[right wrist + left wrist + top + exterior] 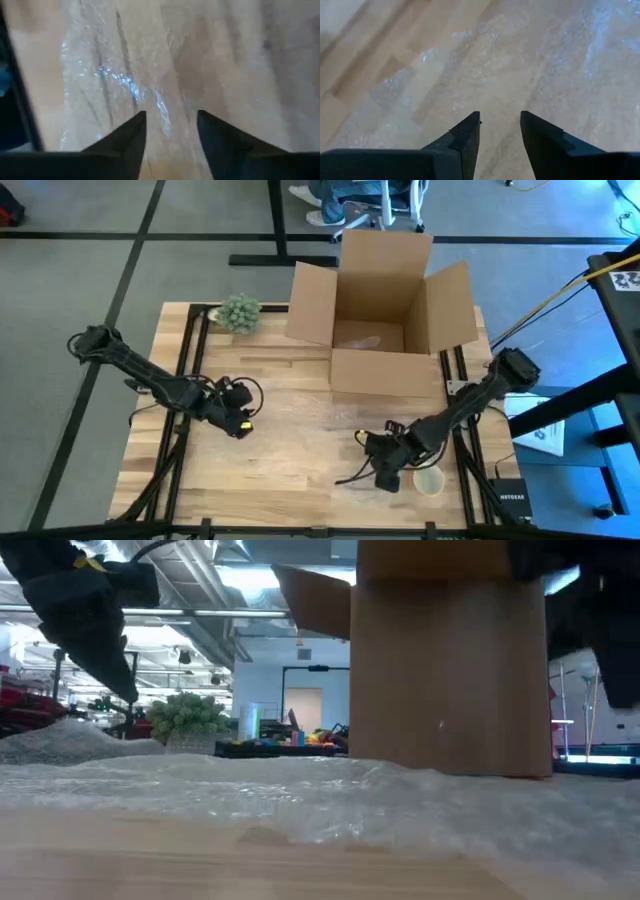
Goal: Wrap mug
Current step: Wrap the orange patterned mug with the bubble wrap
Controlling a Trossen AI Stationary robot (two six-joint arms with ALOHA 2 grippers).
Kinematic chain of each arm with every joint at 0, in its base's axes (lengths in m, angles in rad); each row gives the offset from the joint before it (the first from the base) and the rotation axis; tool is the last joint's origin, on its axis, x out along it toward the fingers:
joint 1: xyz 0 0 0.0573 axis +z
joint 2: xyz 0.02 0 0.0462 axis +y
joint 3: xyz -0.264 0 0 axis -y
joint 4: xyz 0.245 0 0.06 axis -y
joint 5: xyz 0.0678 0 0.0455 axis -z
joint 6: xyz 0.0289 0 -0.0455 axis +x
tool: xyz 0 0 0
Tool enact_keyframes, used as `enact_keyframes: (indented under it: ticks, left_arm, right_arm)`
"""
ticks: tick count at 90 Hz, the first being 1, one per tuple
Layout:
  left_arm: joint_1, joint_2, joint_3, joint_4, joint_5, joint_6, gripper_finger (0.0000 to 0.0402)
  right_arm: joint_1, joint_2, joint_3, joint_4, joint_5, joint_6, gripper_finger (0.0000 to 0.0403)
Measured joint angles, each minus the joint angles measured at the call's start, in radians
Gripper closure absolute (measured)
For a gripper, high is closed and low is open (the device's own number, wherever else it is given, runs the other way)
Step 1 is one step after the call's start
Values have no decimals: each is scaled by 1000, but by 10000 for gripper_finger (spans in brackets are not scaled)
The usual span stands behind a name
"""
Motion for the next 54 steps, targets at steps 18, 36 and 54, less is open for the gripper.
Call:
enact_keyframes:
  ticks: [18,36,54]
  left_arm:
    - [-24,0,-31,73,0,-12,276]
    - [-26,0,-47,140,-1,4,276]
    - [-26,0,-47,139,-5,22,276]
  right_arm:
    - [49,-110,42,-97,-111,244,194]
    - [163,-137,43,-103,-178,536,194]
    - [271,-96,43,-99,-180,794,194]
